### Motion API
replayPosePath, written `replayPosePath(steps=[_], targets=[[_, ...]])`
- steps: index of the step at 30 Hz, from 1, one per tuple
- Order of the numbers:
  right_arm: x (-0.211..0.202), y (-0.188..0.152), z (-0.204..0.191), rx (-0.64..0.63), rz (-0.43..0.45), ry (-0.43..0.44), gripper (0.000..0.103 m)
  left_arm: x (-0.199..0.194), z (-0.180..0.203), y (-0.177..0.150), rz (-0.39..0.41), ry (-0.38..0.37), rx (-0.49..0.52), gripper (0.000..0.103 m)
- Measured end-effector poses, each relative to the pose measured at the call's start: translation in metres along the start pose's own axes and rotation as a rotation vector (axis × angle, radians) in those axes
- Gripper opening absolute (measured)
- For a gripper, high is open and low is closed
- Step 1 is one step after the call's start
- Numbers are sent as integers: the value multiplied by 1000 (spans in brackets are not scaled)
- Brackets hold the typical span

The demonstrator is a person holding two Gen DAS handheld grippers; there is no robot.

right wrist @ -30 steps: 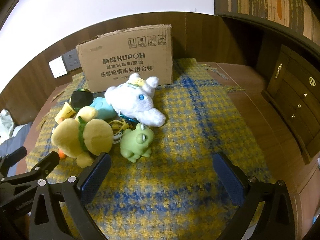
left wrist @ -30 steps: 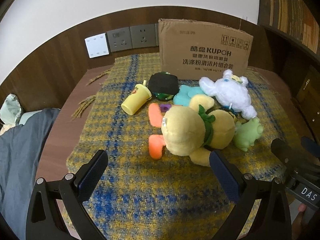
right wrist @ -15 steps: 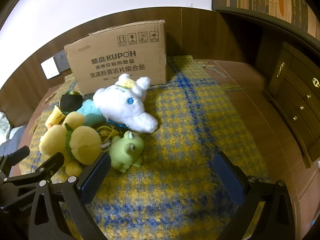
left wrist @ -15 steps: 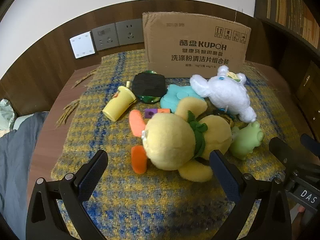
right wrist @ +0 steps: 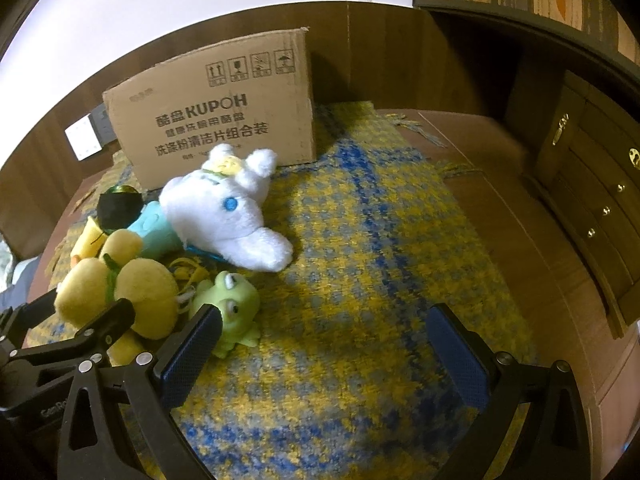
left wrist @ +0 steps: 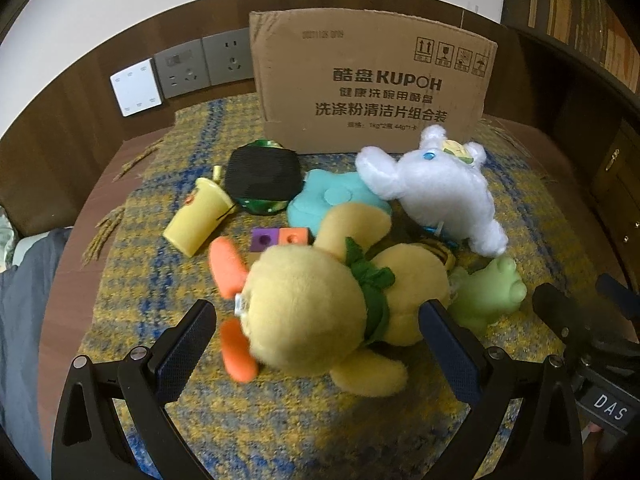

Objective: Organize objects
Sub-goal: 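Reach the left tool to the yellow duck while the right tool reaches the green frog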

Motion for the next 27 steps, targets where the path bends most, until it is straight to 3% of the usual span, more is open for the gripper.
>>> replayPosePath(steps=[16, 27], targets=[[14, 0, 11, 28, -28, -10, 102, 20, 16, 0, -24, -82, -8, 101], [10, 0, -7, -6, -12, 19, 102, 5, 6, -5, 16, -109, -2, 79]])
Point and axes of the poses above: each gripper's, at about its wrist camera, not at the fingertips, and x roughly the way its jaws point, z to its right, y to its top, the point moved 8 cm from there along x, roughly the way its jaws point, and after that the axes turned 2 degrees about y, right-handed, at the moved point
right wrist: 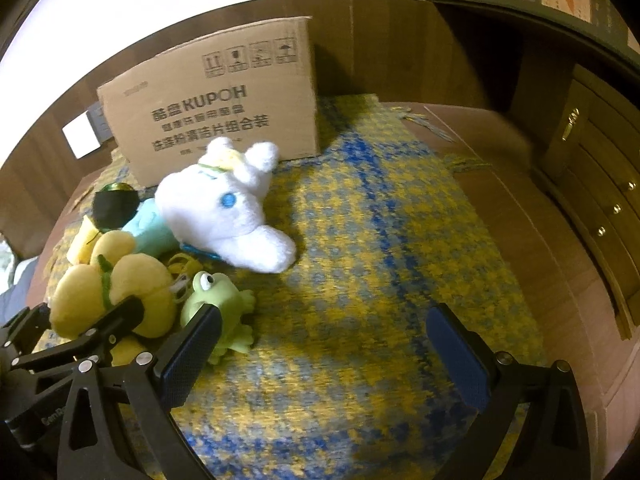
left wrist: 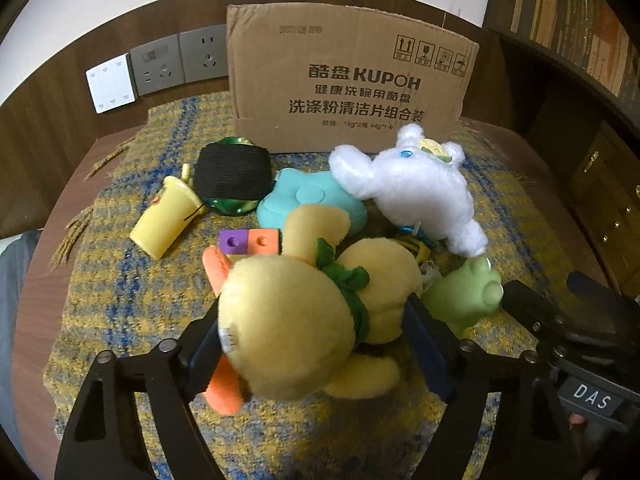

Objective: Organize objects
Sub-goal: 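Reach the left tool to the yellow duck while the right tool reaches the green frog, then close the left tool on the duck while the right tool grips the frog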

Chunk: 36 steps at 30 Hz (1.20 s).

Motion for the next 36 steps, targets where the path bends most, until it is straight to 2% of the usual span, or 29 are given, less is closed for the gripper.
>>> replayPosePath(steps=[7, 8, 9, 23, 25, 27, 30, 32, 36], targets=[[-5, 1, -20, -37, 20, 35, 102, -8, -11, -6, 8, -14, -24, 70], [-6, 0, -22, -41, 20, 42, 102, -9, -12, -7, 10, -15, -24, 66], [-6, 0, -24, -43, 19, 50, 102, -11, -14, -7, 15, -6, -24, 50], [7, -10, -45, -55, -24, 138, 101, -18, -24, -14, 24, -23, -55, 49], [12, -11, -48, -50, -41, 156, 97, -19, -27, -15, 25, -17, -63, 49], [18, -14, -52, -56, -62, 161, 78, -20, -30, -16, 26, -12, -67, 49], [24, -19, -61, -61, -94, 190, 58, -22, -34, -16, 28, 7, -69, 49], [22, -19, -64, -66, -84, 191, 54, -23, -37, -16, 29, 15, -76, 49], [14, -18, -67, -80, -57, 182, 53, -26, -38, -17, 34, 24, -74, 49]])
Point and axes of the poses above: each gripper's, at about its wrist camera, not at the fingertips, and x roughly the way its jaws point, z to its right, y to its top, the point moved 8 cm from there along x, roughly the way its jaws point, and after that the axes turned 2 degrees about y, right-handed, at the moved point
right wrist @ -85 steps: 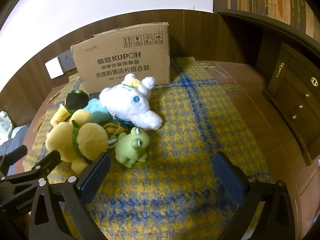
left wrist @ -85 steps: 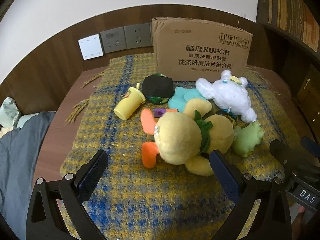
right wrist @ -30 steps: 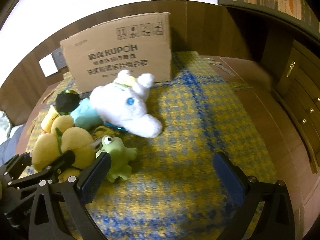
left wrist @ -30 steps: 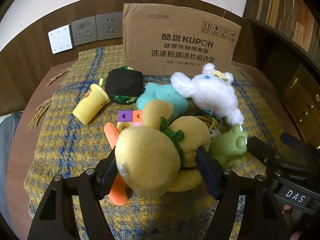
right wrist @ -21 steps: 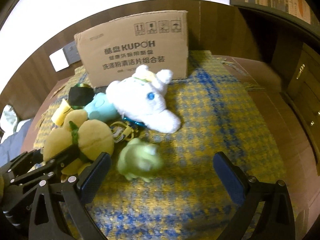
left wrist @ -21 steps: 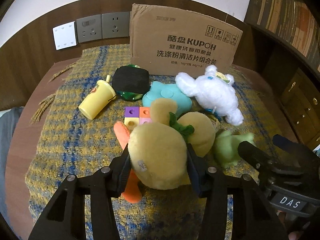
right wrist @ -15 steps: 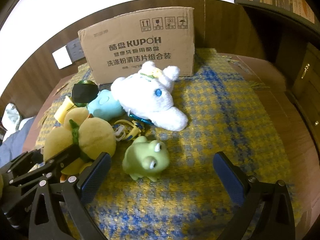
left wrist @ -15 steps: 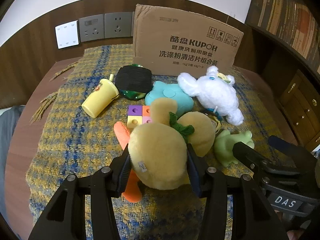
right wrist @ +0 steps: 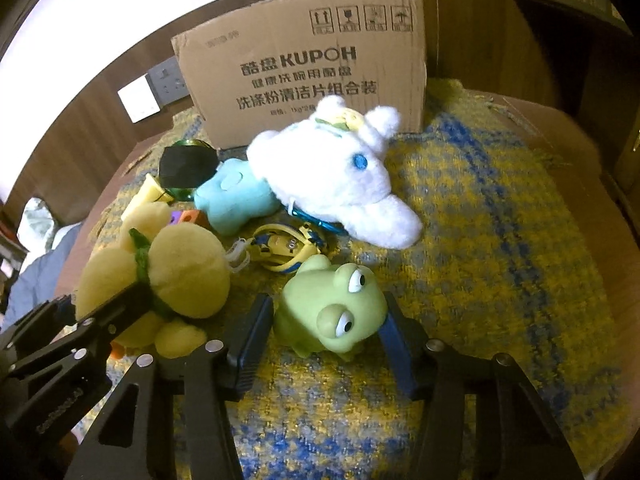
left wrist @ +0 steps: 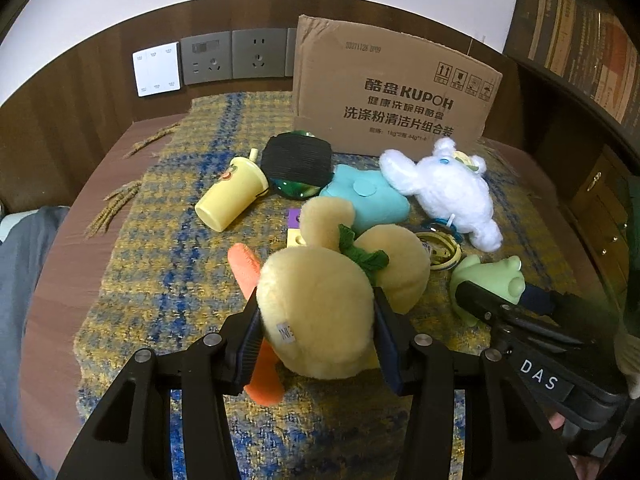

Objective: Organize objects
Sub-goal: 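Close the left tool on the duck while the right tool grips the frog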

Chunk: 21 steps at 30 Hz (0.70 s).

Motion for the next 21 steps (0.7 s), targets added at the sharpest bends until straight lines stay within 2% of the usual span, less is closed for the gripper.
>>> replayPosePath(steps=[13, 21], targets=[[-28, 0, -6, -26, 69, -36, 53, -22, -4, -1, 47, 28, 1, 49], [-52, 9, -13, -65, 152, -85, 53, -36, -1, 5, 96, 52, 19, 49]])
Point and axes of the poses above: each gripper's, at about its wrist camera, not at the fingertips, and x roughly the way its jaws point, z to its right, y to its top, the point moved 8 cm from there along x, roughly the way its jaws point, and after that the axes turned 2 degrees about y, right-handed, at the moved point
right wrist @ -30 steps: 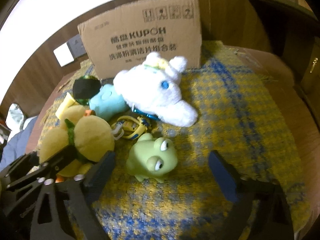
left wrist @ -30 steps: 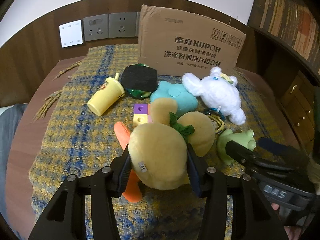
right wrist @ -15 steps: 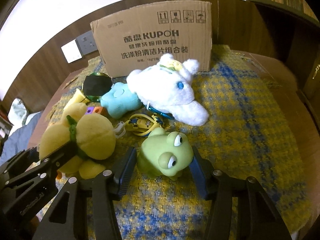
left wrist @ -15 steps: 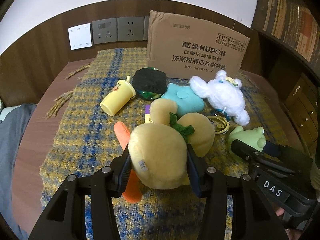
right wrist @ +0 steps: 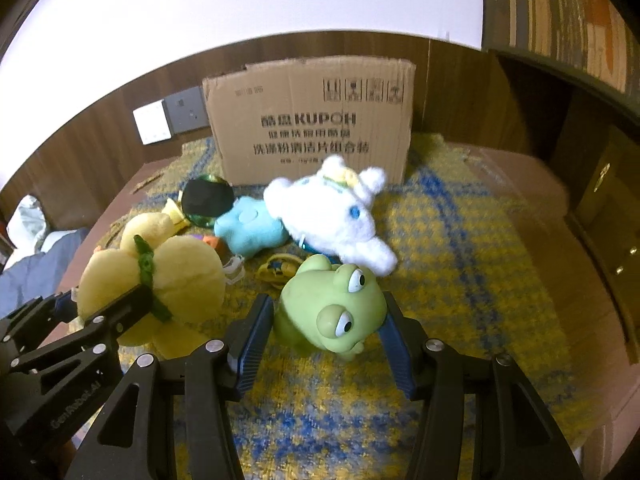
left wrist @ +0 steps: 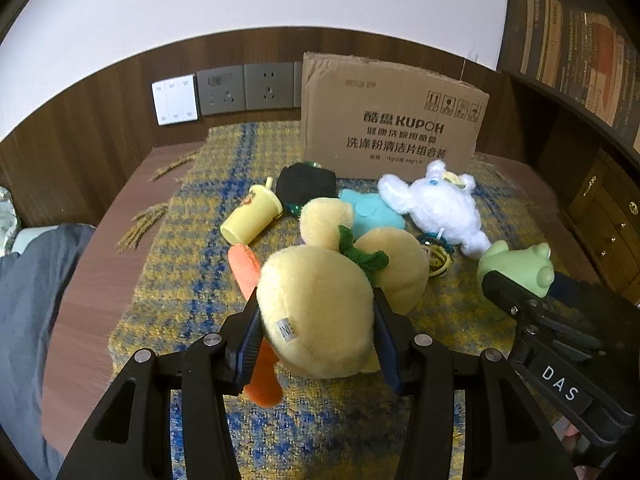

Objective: Organize objects
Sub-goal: 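Close the left tool on the duck while the right tool grips the frog, then lift the duck and frog with both tools and carry them over the box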

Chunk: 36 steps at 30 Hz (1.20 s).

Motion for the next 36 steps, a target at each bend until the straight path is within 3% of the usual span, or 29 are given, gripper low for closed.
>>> replayPosePath(steps=[15, 36], targets=[[-34, 40, 6, -16, 138, -43, 53, -24, 10, 41, 123, 25, 30, 49], [-50, 107, 13, -25, 276, -66, 53, -46, 19, 118, 300, 74, 58, 49]])
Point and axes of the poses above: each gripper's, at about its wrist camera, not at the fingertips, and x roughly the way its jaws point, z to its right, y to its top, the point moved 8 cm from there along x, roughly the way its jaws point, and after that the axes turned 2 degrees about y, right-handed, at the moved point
